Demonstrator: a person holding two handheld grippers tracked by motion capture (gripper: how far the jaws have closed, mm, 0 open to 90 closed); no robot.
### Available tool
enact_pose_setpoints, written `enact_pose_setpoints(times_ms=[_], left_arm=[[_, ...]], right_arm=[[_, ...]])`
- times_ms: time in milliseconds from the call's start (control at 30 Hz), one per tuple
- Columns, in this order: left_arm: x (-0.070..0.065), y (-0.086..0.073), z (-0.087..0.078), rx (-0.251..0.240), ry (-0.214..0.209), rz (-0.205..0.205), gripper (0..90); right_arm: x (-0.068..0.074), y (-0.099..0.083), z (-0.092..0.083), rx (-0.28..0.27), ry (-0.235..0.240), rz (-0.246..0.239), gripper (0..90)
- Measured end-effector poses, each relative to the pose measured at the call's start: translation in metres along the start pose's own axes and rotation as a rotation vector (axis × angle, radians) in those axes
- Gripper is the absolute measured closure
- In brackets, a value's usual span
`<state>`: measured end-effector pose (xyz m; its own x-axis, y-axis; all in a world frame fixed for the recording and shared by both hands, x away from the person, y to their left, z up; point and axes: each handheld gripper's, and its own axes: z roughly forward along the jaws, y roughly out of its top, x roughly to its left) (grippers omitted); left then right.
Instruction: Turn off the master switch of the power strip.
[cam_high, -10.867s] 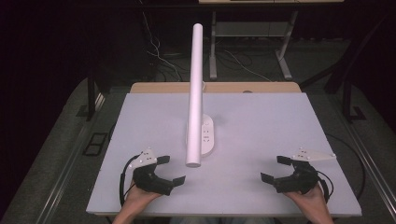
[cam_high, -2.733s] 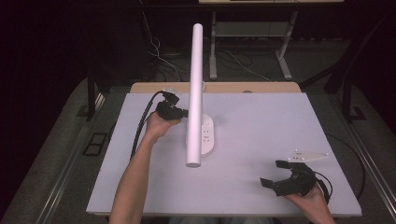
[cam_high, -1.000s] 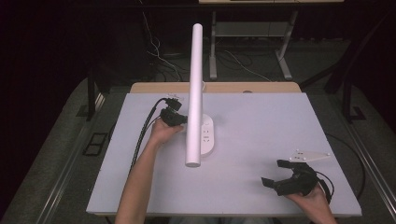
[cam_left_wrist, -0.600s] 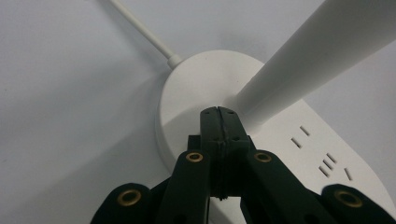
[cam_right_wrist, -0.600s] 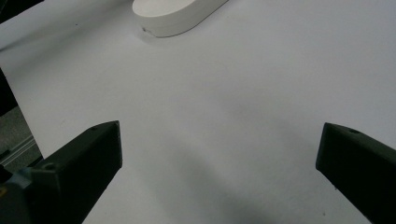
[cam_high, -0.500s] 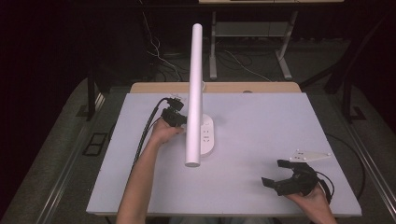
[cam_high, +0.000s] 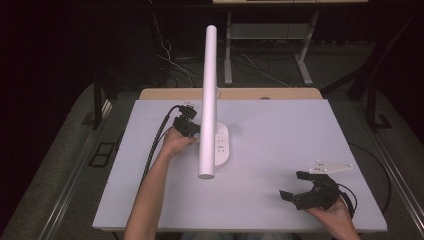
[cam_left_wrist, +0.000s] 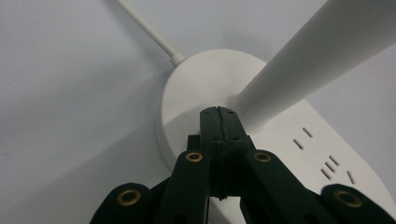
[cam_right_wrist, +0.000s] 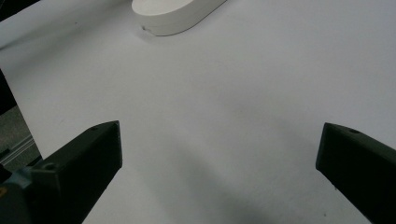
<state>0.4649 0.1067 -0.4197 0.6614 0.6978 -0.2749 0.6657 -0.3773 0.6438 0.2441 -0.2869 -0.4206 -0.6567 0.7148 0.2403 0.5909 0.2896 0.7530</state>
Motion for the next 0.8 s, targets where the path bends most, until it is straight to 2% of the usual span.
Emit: enact_pose_setpoints(times_ms=[100,267,300,333,367,500,733,767,800], left_arm=[[0.000,0.001,0.000,0.004,0.004,0.002,90.0],[-0.002,0.000,-0.002,-0.016,0.003,0.022,90.0],[-0.002,-0.002,-0.002,-0.038,0.002,0.012,90.0],[-0.002,-0.002,-0.002,-0.038,0.002,0.012,90.0],[0.000,-0.005,-0.003,-0.057,-0.011,-0.010,90.0],[0.004,-0.010,-0.007,-0.063,-0.015,-0.027,90.0],[0.009,-0.018,-0.022,-0.115,-0.005,-0.021,90.0],[0.009,-0.018,-0.028,-0.132,0.002,-0.003,90.0],[0.009,-0.018,-0.028,-0.132,0.002,-0.003,90.0]], right_arm=[[0.000,0.000,-0.001,-0.004,-0.001,0.001,0.0],[-0.001,0.001,-0.003,-0.014,-0.016,0.002,0.0],[-0.002,0.001,-0.003,-0.015,-0.016,0.003,0.0],[-0.002,0.000,-0.003,-0.015,-0.017,0.005,0.0],[-0.002,0.000,-0.003,-0.015,-0.017,0.007,0.0],[-0.002,0.001,-0.003,-0.018,-0.017,0.001,0.0],[-0.001,0.001,-0.001,-0.012,-0.013,0.001,0.0],[-0.001,0.001,-0.001,-0.012,-0.014,-0.001,0.0],[-0.001,0.001,-0.001,-0.012,-0.013,-0.001,0.0]])
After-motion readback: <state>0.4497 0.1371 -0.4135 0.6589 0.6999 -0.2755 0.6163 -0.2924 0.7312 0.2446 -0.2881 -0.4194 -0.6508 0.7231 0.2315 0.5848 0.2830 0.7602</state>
